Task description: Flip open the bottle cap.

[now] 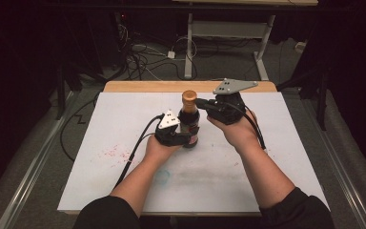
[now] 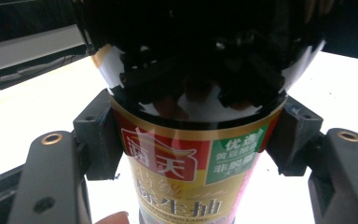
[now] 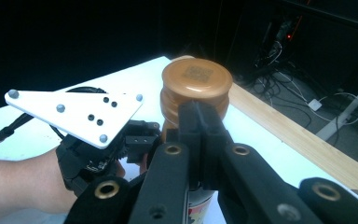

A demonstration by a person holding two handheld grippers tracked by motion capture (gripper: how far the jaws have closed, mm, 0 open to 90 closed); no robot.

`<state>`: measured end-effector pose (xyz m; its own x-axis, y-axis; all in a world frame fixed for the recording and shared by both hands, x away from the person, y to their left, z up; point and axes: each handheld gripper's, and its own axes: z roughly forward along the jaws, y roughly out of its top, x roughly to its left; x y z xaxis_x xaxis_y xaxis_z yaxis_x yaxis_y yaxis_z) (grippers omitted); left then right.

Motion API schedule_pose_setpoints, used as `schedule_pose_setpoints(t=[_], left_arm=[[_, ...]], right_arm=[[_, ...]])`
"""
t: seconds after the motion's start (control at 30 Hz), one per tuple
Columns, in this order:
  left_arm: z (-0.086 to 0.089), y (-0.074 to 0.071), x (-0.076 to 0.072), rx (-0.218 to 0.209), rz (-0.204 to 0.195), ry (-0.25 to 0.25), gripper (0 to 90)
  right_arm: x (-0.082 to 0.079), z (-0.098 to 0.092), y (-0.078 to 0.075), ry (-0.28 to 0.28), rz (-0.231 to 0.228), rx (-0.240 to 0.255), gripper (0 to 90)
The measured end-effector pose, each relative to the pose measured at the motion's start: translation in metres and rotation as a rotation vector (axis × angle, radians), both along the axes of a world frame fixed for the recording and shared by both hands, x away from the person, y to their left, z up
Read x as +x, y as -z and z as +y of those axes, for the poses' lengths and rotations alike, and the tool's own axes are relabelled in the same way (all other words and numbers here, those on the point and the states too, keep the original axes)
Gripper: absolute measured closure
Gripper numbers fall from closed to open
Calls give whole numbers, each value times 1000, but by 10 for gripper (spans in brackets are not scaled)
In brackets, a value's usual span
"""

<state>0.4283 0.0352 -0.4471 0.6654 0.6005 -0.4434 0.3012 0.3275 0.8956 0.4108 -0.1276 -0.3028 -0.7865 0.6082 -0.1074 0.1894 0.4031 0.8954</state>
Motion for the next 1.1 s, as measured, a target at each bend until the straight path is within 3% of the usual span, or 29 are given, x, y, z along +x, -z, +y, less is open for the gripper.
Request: schedule_pose_setpoints(t=[0.47,1.1], left_arm=[[1,2,0,-17,-10,-2,301],[0,2,-1,-12,-16,-5,299]], right_arm=[[-1,6,-5,19,5,-38,900],[-1,4,-4,26,23,-14,900]])
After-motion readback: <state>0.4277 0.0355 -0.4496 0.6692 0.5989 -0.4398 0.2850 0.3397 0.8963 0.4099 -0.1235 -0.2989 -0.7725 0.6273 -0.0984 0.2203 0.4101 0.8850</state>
